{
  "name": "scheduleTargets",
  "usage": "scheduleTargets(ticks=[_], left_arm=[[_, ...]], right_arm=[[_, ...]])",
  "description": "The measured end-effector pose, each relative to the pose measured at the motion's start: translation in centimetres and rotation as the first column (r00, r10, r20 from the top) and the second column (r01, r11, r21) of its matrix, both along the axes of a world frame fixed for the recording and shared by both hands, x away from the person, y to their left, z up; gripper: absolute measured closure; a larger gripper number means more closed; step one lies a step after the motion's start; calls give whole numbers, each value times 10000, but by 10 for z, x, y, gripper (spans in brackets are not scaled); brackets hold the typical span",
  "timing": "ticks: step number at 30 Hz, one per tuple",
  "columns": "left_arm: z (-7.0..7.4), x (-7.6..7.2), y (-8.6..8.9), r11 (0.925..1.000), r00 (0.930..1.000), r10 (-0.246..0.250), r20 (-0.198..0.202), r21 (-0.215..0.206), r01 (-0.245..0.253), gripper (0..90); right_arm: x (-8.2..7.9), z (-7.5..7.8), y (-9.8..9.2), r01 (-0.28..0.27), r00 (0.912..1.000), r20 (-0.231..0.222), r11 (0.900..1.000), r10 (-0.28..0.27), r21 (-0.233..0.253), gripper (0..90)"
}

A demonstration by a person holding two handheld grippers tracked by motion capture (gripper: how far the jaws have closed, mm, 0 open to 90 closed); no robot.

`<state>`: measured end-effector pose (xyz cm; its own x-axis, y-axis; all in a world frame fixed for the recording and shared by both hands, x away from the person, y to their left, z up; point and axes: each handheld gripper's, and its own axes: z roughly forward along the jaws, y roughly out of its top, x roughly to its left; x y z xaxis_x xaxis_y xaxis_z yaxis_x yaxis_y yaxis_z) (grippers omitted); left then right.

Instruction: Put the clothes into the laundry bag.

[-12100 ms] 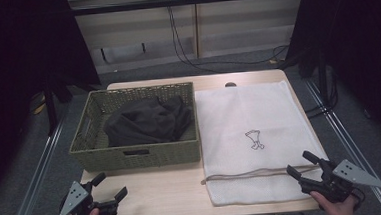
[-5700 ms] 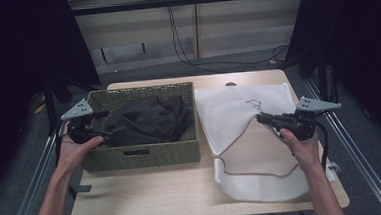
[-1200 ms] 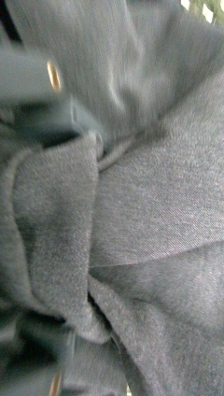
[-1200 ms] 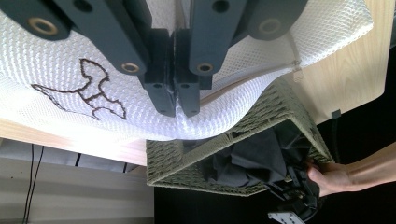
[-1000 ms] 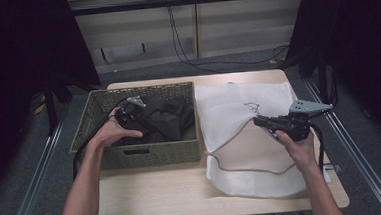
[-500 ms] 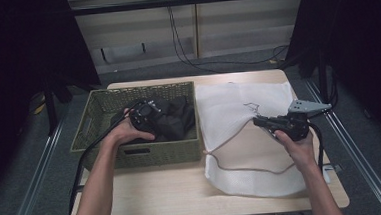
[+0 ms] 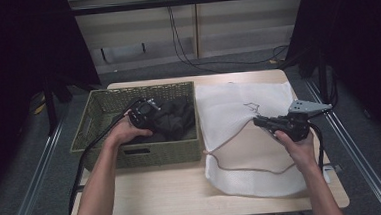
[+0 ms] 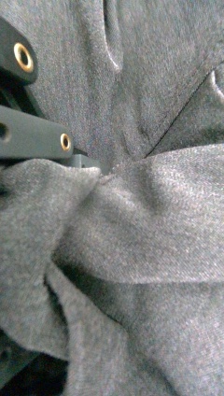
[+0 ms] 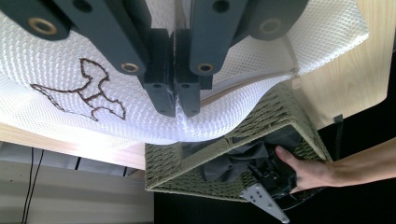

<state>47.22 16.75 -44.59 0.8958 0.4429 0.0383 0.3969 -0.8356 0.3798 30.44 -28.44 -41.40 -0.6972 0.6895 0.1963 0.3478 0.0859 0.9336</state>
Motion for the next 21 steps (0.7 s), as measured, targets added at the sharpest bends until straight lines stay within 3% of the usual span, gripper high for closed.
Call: scheduleTargets(ticks=[2,3,7,8,10,11,13,14,16,17,18,21], left_arm=[[10,-3,7,9988,9995,-176,272,-454,189,599],[16,-6,13,9952,9988,48,489,-980,1,601],[33,-8,38,9737,9977,147,657,-2280,6,603],[35,-12,42,9574,9947,619,820,-2864,-360,603],[40,-15,53,9253,9925,944,778,-3747,-586,603],[42,-15,56,9200,9914,977,871,-3879,-566,603],[45,-19,62,8952,9874,1212,1019,-4410,-643,602],[48,-21,65,8863,9837,1337,1202,-4586,-644,602],[50,-24,69,8635,9828,1415,1188,-5003,-638,602],[53,-26,72,8624,9800,1468,1347,-5027,-601,602],[54,-27,74,8491,9791,1476,1398,-5255,-530,602],[62,-31,80,8229,9741,1571,1627,-5669,-380,602]], right_arm=[[0,0,-1,32,10000,2,10000,-32,-3,879],[-1,1,-1,37,10000,-20,10000,-37,-8,879],[-1,1,-1,69,10000,3,10000,-69,-17,878],[-1,1,-1,59,10000,17,10000,-59,-21,879],[-1,1,0,64,10000,45,10000,-64,-19,878],[-1,1,0,83,10000,39,10000,-83,-16,879],[-1,1,-1,98,9999,72,10000,-98,-1,878],[-1,1,-1,89,9999,78,10000,-88,-10,879],[-2,1,-1,88,9999,86,10000,-88,-25,878],[-1,1,-1,88,9999,105,10000,-88,-15,878],[-1,1,-1,99,9999,100,9999,-99,-12,879],[-1,1,-1,122,9999,89,9999,-122,-3,878]])
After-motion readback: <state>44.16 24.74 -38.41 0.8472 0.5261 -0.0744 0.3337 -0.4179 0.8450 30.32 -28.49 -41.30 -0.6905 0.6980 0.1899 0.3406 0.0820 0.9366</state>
